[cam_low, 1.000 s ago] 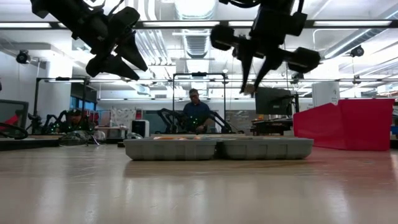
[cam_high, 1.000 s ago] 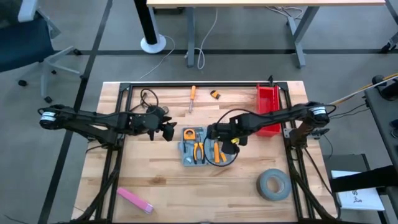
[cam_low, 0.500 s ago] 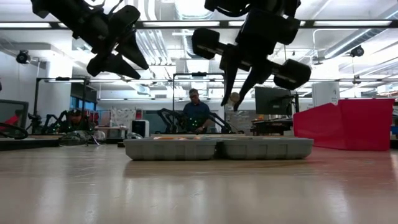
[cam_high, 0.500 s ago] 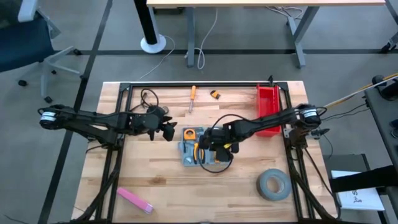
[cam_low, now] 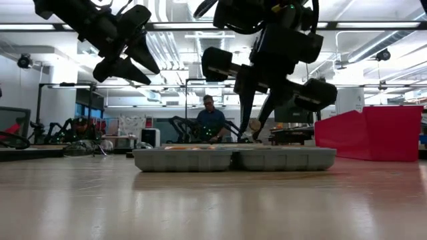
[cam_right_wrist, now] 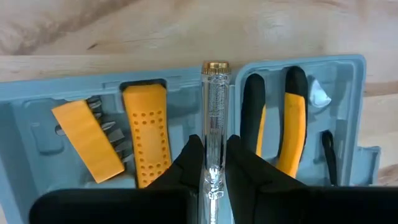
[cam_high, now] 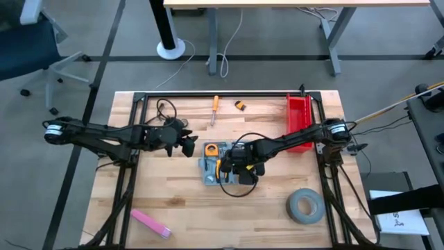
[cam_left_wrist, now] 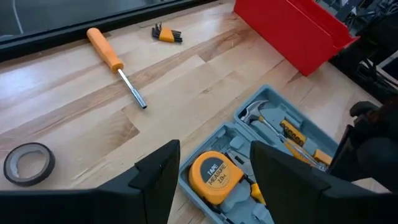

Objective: Prefit tool cases
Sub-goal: Put the transparent flat screwdriver into the gray pre-fit tool case

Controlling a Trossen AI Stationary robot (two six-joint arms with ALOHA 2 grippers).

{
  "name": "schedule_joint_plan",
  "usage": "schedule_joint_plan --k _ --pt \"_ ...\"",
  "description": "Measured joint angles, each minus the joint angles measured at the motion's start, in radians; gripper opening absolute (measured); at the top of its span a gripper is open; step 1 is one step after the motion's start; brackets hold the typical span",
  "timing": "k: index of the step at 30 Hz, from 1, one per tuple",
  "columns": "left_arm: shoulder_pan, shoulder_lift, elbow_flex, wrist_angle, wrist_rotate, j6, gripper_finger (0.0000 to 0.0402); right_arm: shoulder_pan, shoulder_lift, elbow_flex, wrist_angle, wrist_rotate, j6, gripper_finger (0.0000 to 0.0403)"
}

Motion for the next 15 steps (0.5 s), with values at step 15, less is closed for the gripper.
schedule_joint_plan --k 15 --pt "0.0 0.0 0.0 0.001 0.0 0.007 0.0204 -0.033 0.004 0.0 0.019 0.0 -0.002 0.0031"
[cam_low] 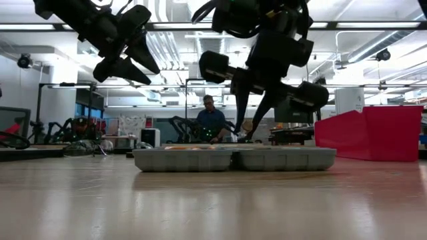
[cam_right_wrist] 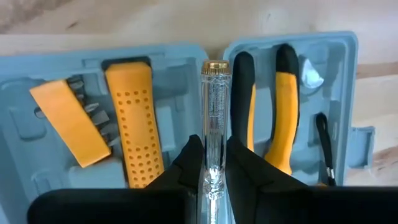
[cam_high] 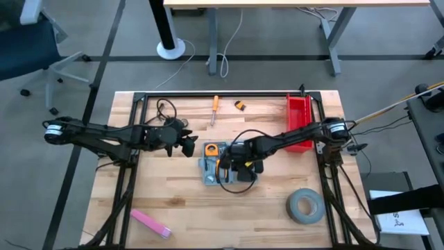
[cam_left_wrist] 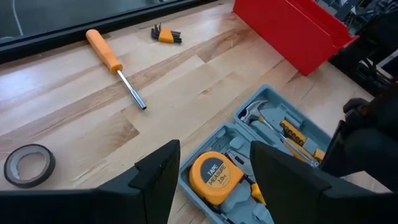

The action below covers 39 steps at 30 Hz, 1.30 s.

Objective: Prefit tool cases
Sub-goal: Put the transparent flat screwdriver into the gray pre-fit tool case

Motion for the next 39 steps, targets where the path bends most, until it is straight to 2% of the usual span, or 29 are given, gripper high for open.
schedule_joint_plan --k 30,33,39 --pt "0.0 0.0 0.0 0.0 0.0 0.001 0.0204 -0.016 0.0 -0.003 0.001 -0.035 0.0 0.0036" --pt "0.0 0.0 0.0 0.0 0.0 0.0 0.0204 -0.015 0.0 -0.003 0.0 -0.035 0.006 0.0049" --pt "0.0 0.0 0.0 0.0 0.016 0.0 0.0204 -0.015 0.0 -0.005 0.0 -0.034 0.021 0.0099"
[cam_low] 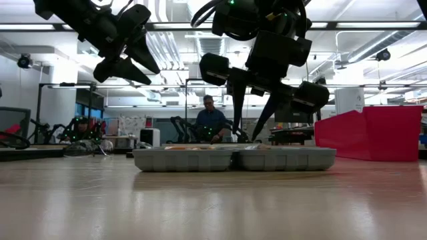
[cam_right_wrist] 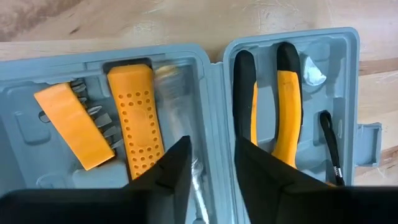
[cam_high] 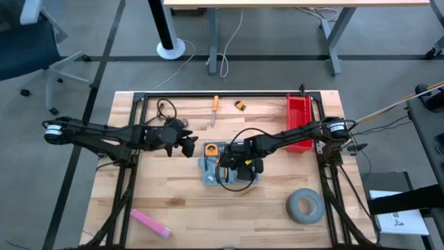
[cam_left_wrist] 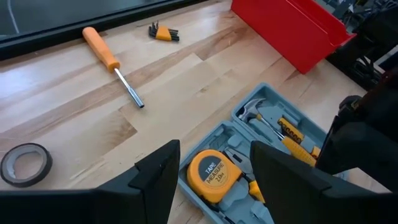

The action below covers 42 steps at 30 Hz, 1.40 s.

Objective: Prefit tool cases
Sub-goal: Put the transparent flat screwdriver into the gray pre-fit tool case

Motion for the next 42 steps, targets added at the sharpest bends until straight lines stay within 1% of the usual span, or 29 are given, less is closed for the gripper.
schedule_joint_plan --k 4,7,10,14,18,22,25,29,31,37,42 --pt "0.0 0.0 0.0 0.0 0.01 0.0 0.0204 0.0 0.0 0.0 0.0 0.0 0.0 0.0128" --pt "0.0 0.0 0.0 0.0 0.01 0.0 0.0204 0.0 0.0 0.0 0.0 0.007 0.0 0.0141" --pt "0.0 0.0 0.0 0.0 0.01 0.0 0.0204 0.0 0.0 0.0 -0.001 0.028 0.017 0.0148" --pt "0.0 0.0 0.0 0.0 0.013 0.0 0.0204 0.0 -0.002 0.0 -0.024 0.099 0.075 0.0146" --pt "0.0 0.0 0.0 0.0 0.017 0.0 0.0204 -0.003 -0.022 -0.002 -0.059 0.108 0.128 0.0132" --pt "0.0 0.0 0.0 0.0 0.018 0.0 0.0204 -0.005 -0.041 -0.002 -0.06 0.104 0.188 0.0107" --pt "0.0 0.0 0.0 0.0 0.018 0.0 0.0204 -0.008 -0.043 -0.002 -0.054 0.103 0.29 0.0075" --pt "0.0 0.0 0.0 0.0 0.018 0.0 0.0204 -0.009 -0.032 -0.002 -0.06 0.101 0.42 0.0022" --pt "0.0 0.0 0.0 0.0 0.018 0.0 0.0204 -0.009 -0.027 -0.002 -0.06 0.092 0.476 0.0006" --pt "0.0 0.0 0.0 0.0 0.018 0.0 0.0204 -0.009 -0.027 -0.001 -0.054 0.086 0.673 0.0005" --pt "0.0 0.0 0.0 0.0 0.018 0.0 0.0204 -0.009 -0.027 -0.001 -0.054 0.085 0.79 0.0002"
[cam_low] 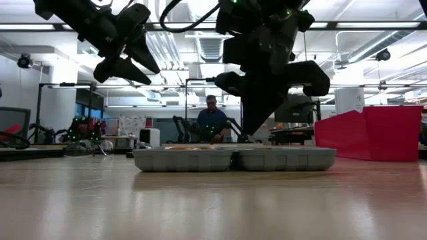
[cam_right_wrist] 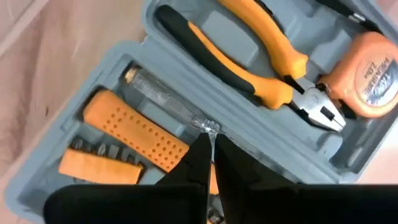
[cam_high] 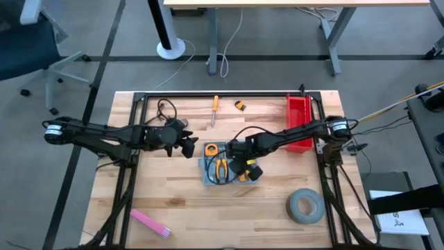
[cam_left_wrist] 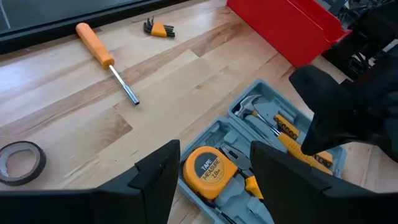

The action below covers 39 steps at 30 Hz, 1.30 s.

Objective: Prefit tool cases
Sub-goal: Put the transparent flat screwdriver into the gray pre-fit tool case

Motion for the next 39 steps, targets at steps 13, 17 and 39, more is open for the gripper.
schedule_joint_plan --k 13,17,39 --pt "0.0 0.0 0.0 0.006 0.0 0.0 0.0204 -0.002 0.0 0.001 0.039 -0.105 0.357 0.0003" --pt "0.0 0.0 0.0 0.006 0.0 0.0 0.0204 -0.013 0.001 0.001 0.039 -0.103 0.439 0.0003" --pt "0.0 0.0 0.0 0.007 0.0 0.0 0.0204 -0.037 0.031 -0.014 0.045 -0.067 0.516 0.008"
